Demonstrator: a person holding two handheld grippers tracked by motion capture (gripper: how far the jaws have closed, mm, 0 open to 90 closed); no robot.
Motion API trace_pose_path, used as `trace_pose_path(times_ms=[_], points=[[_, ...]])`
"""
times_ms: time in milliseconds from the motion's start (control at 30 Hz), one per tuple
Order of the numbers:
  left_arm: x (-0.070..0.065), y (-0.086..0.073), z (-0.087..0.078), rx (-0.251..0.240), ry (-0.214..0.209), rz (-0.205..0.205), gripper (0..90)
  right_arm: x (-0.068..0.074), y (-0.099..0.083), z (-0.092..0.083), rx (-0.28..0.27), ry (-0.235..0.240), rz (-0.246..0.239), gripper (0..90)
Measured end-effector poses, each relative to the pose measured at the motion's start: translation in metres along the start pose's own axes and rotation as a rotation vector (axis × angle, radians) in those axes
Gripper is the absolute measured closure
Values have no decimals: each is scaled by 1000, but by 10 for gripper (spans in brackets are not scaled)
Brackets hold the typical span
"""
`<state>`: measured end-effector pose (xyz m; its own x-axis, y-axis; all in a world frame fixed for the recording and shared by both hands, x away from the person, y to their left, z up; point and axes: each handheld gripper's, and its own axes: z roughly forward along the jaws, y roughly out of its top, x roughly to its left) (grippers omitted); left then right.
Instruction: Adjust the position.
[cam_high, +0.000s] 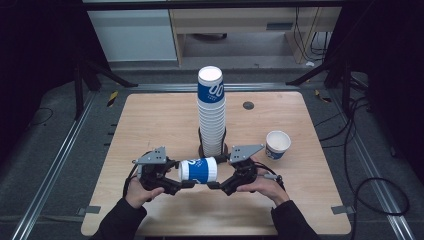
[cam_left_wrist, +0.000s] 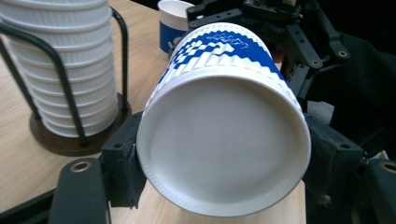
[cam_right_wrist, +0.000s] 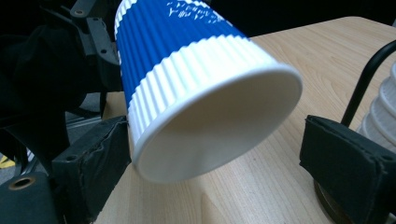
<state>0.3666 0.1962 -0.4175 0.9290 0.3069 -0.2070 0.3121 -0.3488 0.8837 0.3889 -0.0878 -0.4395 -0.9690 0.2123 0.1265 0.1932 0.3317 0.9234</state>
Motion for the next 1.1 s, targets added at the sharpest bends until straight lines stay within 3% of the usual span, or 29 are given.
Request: trace_pose_path(times_ms=[233, 433, 1100], points=[[-3, -1, 5, 24, -44, 8, 262, 3, -1, 4, 7, 52, -23, 83], [-3, -1, 7, 38, -51, 12, 262, 5, -2, 7, 11, 77, -33, 113], [0, 1, 3, 39, -25, 4, 228, 4, 1, -3, -14, 59, -44, 164]])
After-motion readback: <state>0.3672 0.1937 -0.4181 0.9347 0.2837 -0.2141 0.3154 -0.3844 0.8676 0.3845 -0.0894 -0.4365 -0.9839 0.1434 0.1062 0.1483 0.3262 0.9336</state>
